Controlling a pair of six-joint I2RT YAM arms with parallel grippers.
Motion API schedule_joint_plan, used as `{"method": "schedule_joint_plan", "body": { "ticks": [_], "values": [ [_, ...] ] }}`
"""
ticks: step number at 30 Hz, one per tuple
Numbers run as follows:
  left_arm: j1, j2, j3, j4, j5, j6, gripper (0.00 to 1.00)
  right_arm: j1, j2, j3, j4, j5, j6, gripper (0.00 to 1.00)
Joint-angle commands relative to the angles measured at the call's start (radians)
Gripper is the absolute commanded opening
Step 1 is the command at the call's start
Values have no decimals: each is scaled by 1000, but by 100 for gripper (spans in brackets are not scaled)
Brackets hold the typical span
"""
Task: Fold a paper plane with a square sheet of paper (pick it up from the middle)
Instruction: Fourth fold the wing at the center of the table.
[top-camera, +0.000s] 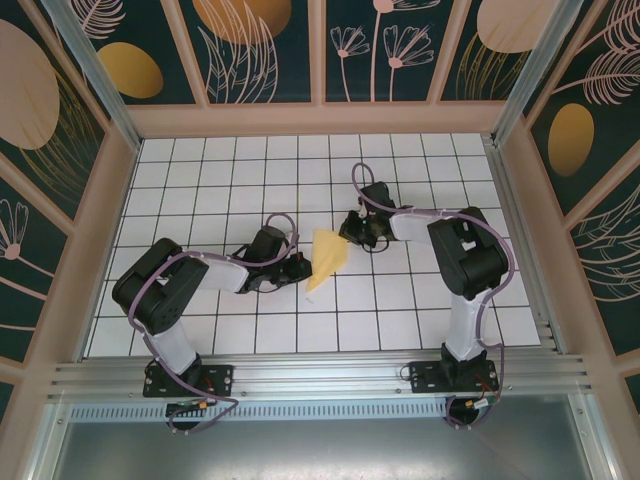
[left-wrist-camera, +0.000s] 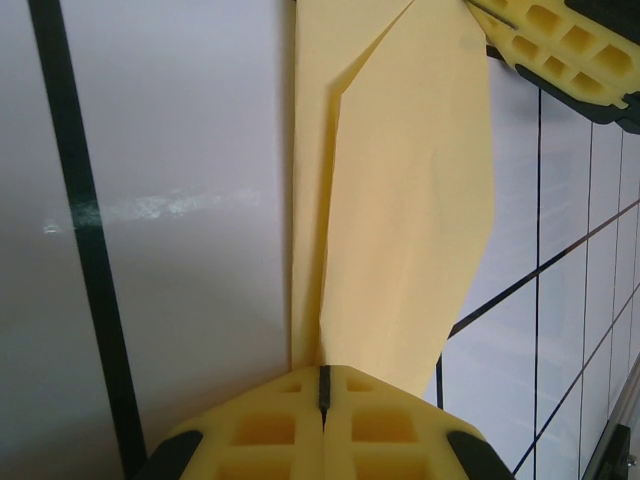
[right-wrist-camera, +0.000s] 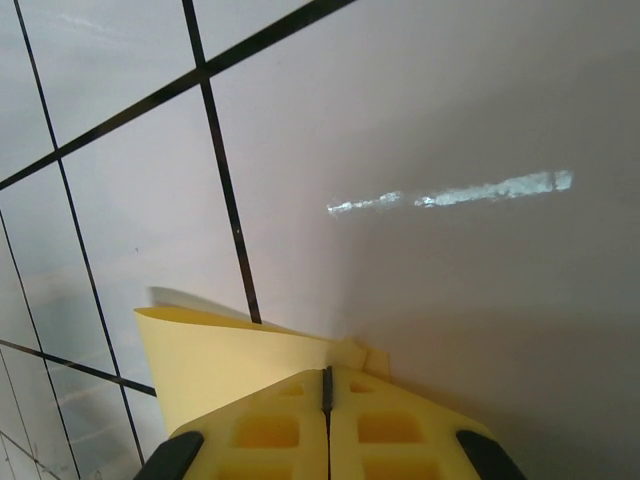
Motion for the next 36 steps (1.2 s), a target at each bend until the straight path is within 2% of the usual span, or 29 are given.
{"method": "schedule_joint_plan", "body": {
  "ticks": [1, 6, 22, 28, 36],
  "values": [
    [7, 95, -56, -159, -113, 38, 0, -17, 46, 30, -33, 31, -22, 8],
    [7, 95, -55, -160, -113, 39, 0, -29, 71, 35, -50, 53, -16, 8],
    [7, 97, -59, -160, -121, 33, 0, -87, 18, 92, -55, -15, -36, 10],
    [7, 92, -51, -162, -121, 30, 0, -33, -85, 13, -15, -18, -44, 11],
    [7, 88, -50, -166, -127, 32, 0, 94, -121, -75, 52, -18, 4, 11]
  ]
}}
